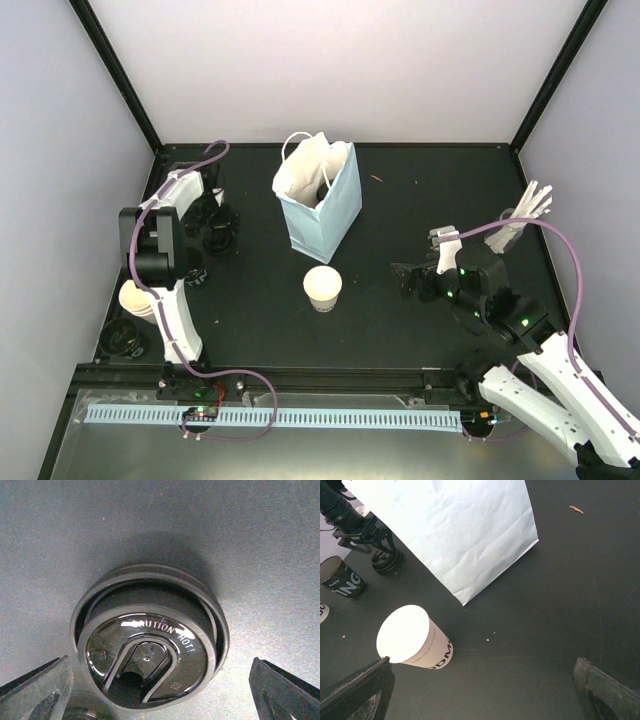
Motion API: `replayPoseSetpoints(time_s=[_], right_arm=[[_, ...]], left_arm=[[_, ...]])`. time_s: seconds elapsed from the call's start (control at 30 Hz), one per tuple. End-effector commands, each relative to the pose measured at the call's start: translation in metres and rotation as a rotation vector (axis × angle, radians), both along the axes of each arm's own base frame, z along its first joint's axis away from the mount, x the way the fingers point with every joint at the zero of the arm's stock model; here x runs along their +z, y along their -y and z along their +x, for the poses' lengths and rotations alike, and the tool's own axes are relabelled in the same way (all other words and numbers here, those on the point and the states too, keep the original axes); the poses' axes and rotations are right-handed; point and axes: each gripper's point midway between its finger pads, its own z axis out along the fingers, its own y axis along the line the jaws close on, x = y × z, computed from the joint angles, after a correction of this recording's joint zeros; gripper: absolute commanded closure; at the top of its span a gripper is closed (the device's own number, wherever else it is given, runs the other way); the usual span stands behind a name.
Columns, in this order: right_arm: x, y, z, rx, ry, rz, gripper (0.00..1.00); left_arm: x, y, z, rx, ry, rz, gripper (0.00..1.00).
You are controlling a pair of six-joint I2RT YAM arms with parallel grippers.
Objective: Pack the takeout coffee
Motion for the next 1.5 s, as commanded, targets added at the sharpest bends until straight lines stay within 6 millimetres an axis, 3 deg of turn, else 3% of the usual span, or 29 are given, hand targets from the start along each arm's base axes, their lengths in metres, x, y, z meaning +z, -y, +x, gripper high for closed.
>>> replayPoseSetpoints(time_s=[0.0, 0.17, 0.47, 0.73, 1.1, 1.2, 1.47], right_arm=[[0.006, -0.001, 0.001, 0.007, 0.027, 0.013, 0.0], [0.006, -0.001, 0.001, 0.009, 0.029, 0.014, 0.0], [0.005, -0.002, 0.001, 0.012, 0.027, 0.013, 0.0], [0.005, -0.002, 0.001, 0.011, 0.026, 0.011, 0.0], [0.004, -0.002, 0.001, 0.014, 0.026, 0.012, 0.0], [0.003, -0.002, 0.001, 0.016, 0.024, 0.011, 0.0], [0.003, -0.002, 0.001, 0.014, 0.022, 0.009, 0.0]], left_arm=[[0.001, -0.008, -0.003, 0.007, -0.03, 0.012, 0.02], [0.0, -0.012, -0.004, 0.02, -0.033, 0.009, 0.13], [-0.005, -0.012, -0.007, 0.02, -0.051, -0.001, 0.12], [-0.012, -0.01, -0.009, 0.022, -0.073, -0.011, 0.19], [-0.015, -0.011, -0.011, 0.031, -0.088, 0.0, 0.2], [-0.009, -0.013, -0.009, 0.038, -0.067, 0.014, 0.26], [0.023, -0.006, -0.013, 0.034, 0.001, 0.025, 0.27]])
